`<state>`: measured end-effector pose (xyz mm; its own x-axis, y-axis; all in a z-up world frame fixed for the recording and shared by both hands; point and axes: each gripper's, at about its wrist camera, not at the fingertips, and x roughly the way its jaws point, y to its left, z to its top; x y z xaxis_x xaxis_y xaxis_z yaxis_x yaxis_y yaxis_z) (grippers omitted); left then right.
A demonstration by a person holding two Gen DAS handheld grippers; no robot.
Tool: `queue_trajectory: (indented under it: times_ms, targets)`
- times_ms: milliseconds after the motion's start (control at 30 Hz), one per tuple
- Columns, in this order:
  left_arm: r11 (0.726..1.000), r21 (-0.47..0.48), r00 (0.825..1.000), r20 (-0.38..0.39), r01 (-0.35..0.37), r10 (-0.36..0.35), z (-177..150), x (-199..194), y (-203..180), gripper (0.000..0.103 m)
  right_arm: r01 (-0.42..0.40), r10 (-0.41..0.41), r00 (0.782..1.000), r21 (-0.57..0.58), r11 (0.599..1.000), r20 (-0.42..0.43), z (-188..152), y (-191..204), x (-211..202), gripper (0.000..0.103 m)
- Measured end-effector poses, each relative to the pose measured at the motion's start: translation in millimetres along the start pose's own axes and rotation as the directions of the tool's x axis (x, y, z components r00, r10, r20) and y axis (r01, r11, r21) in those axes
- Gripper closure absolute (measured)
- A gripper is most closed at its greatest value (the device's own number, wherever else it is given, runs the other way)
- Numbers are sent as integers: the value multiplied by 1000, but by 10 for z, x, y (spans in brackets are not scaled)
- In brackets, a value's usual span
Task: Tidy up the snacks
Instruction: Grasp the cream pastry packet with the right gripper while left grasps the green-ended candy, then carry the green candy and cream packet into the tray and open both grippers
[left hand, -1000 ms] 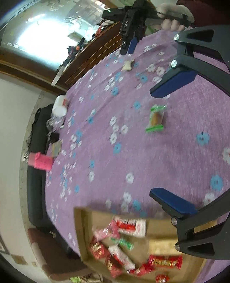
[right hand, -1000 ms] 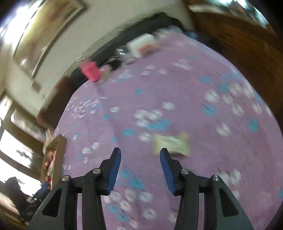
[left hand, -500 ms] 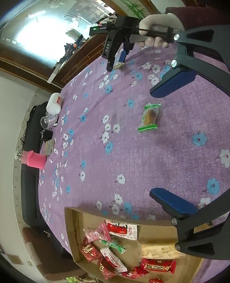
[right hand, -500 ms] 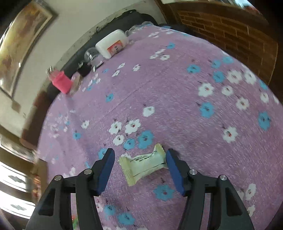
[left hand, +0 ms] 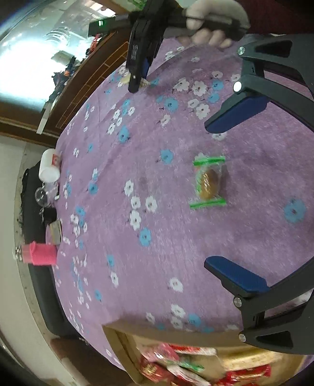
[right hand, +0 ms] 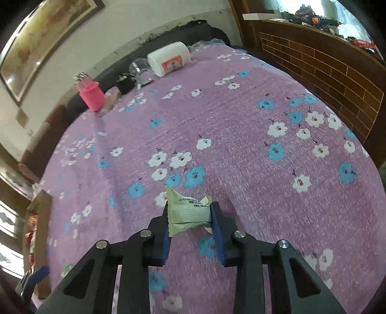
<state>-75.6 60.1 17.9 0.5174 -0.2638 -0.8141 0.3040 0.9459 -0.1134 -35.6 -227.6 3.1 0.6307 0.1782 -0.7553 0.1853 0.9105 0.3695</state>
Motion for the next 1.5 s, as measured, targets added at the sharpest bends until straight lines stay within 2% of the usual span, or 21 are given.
queue_trajectory:
  times_ms: [133, 200, 233, 267, 400, 600, 733, 800, 933, 1033, 1133, 1267, 1433, 1500]
  targets:
    - [999, 43, 1000, -16, -1, 2, 27, 137, -110, 3, -50, 49, 998, 5, 999, 35, -61, -12, -191, 72]
    - [999, 49, 1000, -27, 17, -15, 8, 195, -122, 31, -71, 71, 996, -1, 997, 53, -86, 8, -293, 72]
    - [998, 52, 999, -37, 18, -16, -4, 224, -119, 55, -79, 79, 995, -2, 997, 58, -99, 20, -327, 72]
    - [998, 68, 1000, -11, -16, 17, -15, 197, -128, 59, -87, 87, 994, -4, 996, 62, -115, 36, -357, 72]
    - [999, 42, 1000, 10, 23, -23, -32, 133, -67, 61, -118, 118, 991, -13, 993, 69, -206, 134, -439, 72]
    - [998, 10, 994, 88, 65, -66, -71, -229, 19, 61, -169, 171, 984, -48, 985, 55, -361, 335, -539, 72]
    - [987, -81, 983, 132, 137, -126, -74, -561, 270, 61, -195, 201, 978, -90, 977, 55, -446, 575, -654, 72]
    - [984, -128, 980, 172, 122, -99, -99, -769, 492, 61, -216, 222, 974, -111, 970, 48, -481, 723, -700, 71]
    - [975, -219, 976, 220, 44, 5, -235, -1090, 995, 61, -279, 287, 958, -191, 941, 16, -597, 1212, -768, 71]
    - [948, -319, 970, 227, -14, 91, -421, -1265, 1471, 61, -346, 349, 937, -243, 906, -32, -708, 1660, -735, 71]
    - [914, -399, 966, 201, -70, 162, -605, -1321, 1853, 61, -410, 399, 912, -293, 864, -97, -833, 2153, -631, 71]
    - [872, -478, 965, 163, -104, 205, -810, -1301, 2229, 60, -453, 414, 891, -365, 813, -184, -1047, 2773, -415, 71]
    - [854, -509, 970, 138, -104, 201, -919, -1209, 2435, 60, -483, 398, 874, -416, 770, -278, -1345, 3325, -72, 71]
    - [848, -520, 971, 135, -98, 195, -945, -1181, 2488, 60, -473, 377, 880, -449, 759, -289, -1464, 3476, 19, 71]
